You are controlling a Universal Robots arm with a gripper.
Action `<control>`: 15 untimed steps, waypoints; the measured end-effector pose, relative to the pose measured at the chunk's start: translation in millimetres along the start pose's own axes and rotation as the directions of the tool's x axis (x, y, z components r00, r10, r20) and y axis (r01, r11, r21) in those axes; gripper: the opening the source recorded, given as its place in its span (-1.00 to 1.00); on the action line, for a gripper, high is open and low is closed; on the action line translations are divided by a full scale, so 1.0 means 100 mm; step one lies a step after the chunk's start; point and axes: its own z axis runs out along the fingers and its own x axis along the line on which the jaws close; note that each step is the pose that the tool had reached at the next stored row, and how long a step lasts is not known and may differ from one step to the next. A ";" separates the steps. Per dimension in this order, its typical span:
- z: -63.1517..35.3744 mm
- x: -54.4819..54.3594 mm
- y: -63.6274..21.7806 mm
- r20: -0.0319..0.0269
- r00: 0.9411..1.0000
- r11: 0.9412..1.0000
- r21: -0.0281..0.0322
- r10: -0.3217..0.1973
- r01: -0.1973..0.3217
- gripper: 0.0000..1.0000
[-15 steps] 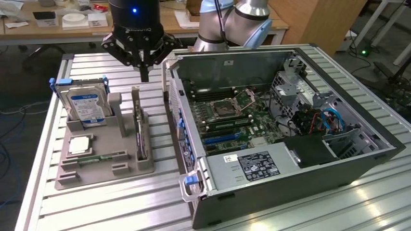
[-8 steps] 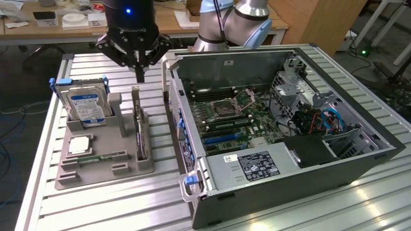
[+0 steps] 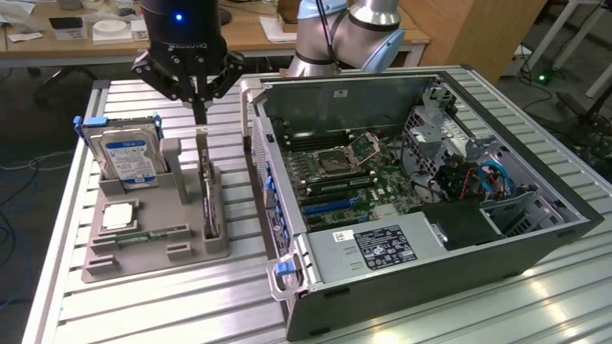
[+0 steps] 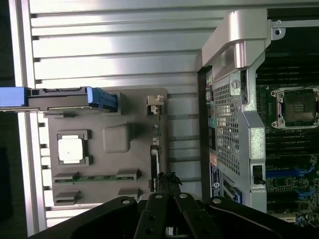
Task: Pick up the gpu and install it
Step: 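Reach for the gpu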
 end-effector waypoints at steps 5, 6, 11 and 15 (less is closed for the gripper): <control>0.004 0.07 -0.006 -0.001 1.000 1.000 0.000 0.000 0.000 -0.79; 0.004 0.08 -0.007 -0.001 1.000 1.000 0.000 0.000 0.000 -0.79; 0.009 0.14 -0.012 -0.001 1.000 1.000 0.000 0.000 0.000 -0.79; 0.012 0.19 -0.016 -0.001 1.000 1.000 0.000 0.000 0.000 -0.79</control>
